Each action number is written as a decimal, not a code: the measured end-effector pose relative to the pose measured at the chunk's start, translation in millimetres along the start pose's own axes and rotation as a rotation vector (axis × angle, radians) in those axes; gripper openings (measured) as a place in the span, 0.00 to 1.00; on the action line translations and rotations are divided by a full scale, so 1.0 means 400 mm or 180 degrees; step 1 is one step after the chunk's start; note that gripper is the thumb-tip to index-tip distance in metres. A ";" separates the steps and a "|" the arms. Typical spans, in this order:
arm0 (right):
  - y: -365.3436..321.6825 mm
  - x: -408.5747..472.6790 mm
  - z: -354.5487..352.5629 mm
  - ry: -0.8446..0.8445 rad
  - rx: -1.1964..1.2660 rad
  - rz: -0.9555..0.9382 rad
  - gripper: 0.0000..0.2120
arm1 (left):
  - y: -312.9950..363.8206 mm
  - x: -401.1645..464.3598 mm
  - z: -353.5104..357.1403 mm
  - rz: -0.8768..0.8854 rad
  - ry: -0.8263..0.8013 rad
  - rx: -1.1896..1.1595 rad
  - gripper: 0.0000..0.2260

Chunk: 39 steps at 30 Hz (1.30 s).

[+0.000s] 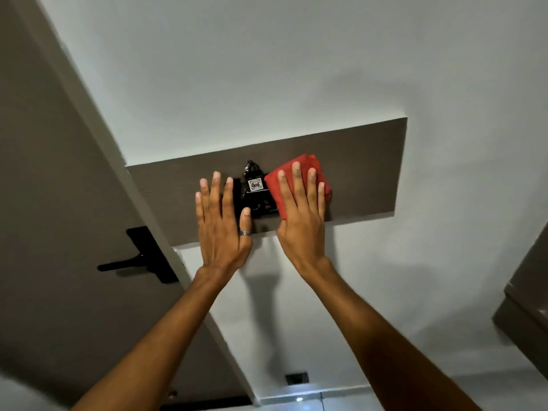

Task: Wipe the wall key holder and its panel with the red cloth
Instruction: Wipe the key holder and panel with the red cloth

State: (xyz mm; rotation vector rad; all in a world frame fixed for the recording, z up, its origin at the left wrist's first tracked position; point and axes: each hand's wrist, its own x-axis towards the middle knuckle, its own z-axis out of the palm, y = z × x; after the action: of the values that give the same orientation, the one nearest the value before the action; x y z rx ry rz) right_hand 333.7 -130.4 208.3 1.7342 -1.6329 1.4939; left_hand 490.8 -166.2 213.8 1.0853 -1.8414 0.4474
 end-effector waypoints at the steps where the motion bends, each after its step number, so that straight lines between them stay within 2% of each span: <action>1: 0.005 -0.008 0.016 -0.0075 -0.0254 -0.0090 0.40 | -0.021 0.004 0.001 0.0045 -0.0010 0.0007 0.27; 6: 0.078 -0.017 0.028 0.0002 -0.0752 -0.0584 0.35 | -0.095 0.037 0.019 0.0304 0.0076 0.0069 0.25; 10: 0.149 0.060 0.056 0.0629 -0.1016 -0.1477 0.27 | -0.147 0.056 0.051 0.0649 0.0291 0.0350 0.25; 14: 0.218 0.137 0.087 0.1141 -0.1182 -0.2274 0.26 | -0.194 0.066 0.093 0.0979 0.0619 0.0896 0.26; 16: 0.217 0.128 0.111 0.1270 -0.1044 -0.2062 0.26 | -0.198 0.069 0.113 0.0981 0.0790 0.1023 0.27; 19: 0.118 0.059 0.181 0.1587 -0.0697 -0.0894 0.23 | -0.195 0.064 0.128 0.0914 0.0913 0.1000 0.28; 20: 0.096 0.046 0.190 0.1655 -0.0647 -0.0692 0.22 | -0.194 0.063 0.129 0.0913 0.0926 0.0969 0.28; 24: 0.126 0.083 0.142 0.1490 -0.0754 -0.1153 0.21 | -0.197 0.062 0.133 0.0895 0.0982 0.0935 0.28; 27: 0.083 0.071 0.172 0.1735 -0.0625 -0.0485 0.21 | -0.199 0.065 0.134 0.0878 0.0972 0.0945 0.29; 28: 0.080 0.061 0.178 0.1771 -0.0602 -0.0498 0.21 | -0.198 0.064 0.134 0.0884 0.0970 0.0943 0.29; 31: 0.156 0.091 0.136 0.1456 -0.0737 -0.1495 0.21 | -0.201 0.062 0.137 0.0906 0.1004 0.0944 0.29; 32: 0.165 0.099 0.129 0.1453 -0.0721 -0.1443 0.21 | -0.200 0.063 0.139 0.0893 0.1026 0.0950 0.29; 35: 0.084 0.073 0.169 0.1764 -0.0539 -0.0253 0.21 | -0.197 0.062 0.138 0.0718 0.1017 0.0880 0.29; 36: 0.072 0.062 0.180 0.1765 -0.0539 -0.0301 0.21 | -0.195 0.060 0.138 0.0677 0.1017 0.0850 0.29; 38: 0.109 0.075 0.159 0.1522 -0.0679 -0.1041 0.21 | -0.184 0.061 0.138 0.0613 0.1028 0.0779 0.29; 39: 0.129 0.085 0.146 0.1521 -0.0687 -0.1163 0.21 | -0.179 0.066 0.138 0.0545 0.1068 0.0744 0.29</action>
State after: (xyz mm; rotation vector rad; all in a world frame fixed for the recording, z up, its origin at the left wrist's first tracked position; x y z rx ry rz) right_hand 308.1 -210.0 192.4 1.3357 -1.1171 1.3611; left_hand 515.9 -255.9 198.5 0.9398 -1.6147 0.9080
